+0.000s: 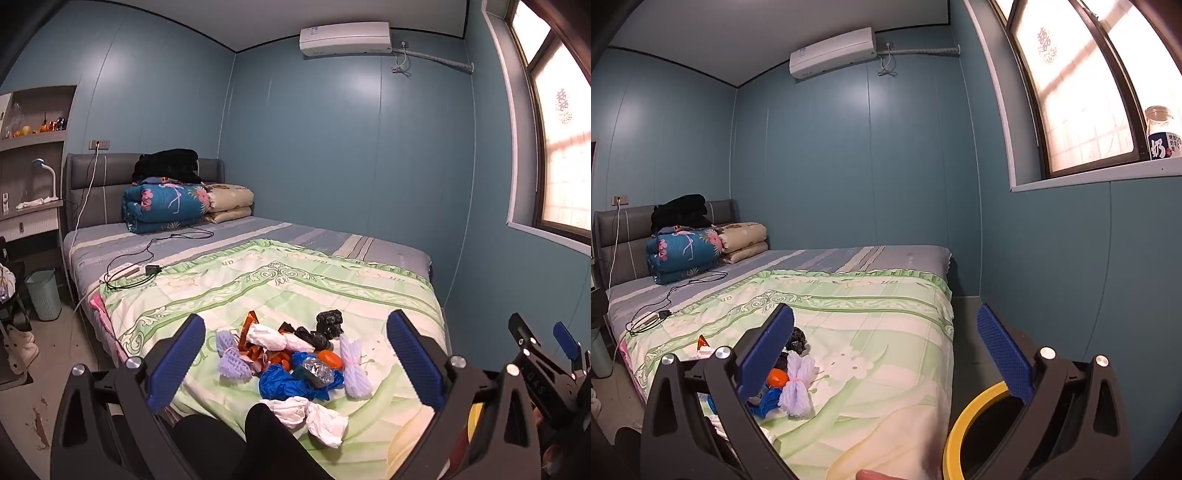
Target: Collect trash
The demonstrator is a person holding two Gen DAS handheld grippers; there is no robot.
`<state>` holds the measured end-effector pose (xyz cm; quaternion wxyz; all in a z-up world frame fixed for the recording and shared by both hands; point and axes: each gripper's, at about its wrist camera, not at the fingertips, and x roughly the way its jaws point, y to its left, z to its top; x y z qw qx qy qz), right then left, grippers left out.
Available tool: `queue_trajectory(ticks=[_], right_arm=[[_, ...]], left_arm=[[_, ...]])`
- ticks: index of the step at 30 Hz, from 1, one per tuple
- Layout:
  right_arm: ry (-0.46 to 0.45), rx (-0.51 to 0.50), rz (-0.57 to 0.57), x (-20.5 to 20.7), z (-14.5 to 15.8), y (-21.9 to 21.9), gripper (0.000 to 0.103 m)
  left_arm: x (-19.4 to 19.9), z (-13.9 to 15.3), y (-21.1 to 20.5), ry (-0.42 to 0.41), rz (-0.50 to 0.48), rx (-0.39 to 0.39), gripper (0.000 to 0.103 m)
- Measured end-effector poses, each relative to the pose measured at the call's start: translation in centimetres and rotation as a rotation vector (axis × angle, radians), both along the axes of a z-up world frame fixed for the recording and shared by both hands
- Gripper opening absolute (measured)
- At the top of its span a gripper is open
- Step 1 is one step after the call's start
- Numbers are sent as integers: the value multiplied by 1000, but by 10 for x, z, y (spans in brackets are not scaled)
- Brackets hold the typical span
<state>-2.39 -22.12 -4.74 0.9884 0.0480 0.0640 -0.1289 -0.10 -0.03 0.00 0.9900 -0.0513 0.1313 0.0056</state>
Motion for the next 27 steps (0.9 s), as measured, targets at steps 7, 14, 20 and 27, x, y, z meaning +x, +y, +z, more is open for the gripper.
queue_trajectory(ticks=[7, 14, 20, 27], right_arm=[[-5, 3, -1, 0, -1, 1, 95], [-6, 6, -1, -1, -3, 3, 95], [1, 6, 0, 1, -3, 1, 95], [4, 8, 1, 4, -5, 1, 95]], left_arm=[[0, -2, 3, 14, 3, -15, 95], [4, 0, 4, 32, -2, -14, 95], [4, -1, 3, 32, -3, -11, 95], [5, -3, 2, 35, -3, -9, 95]])
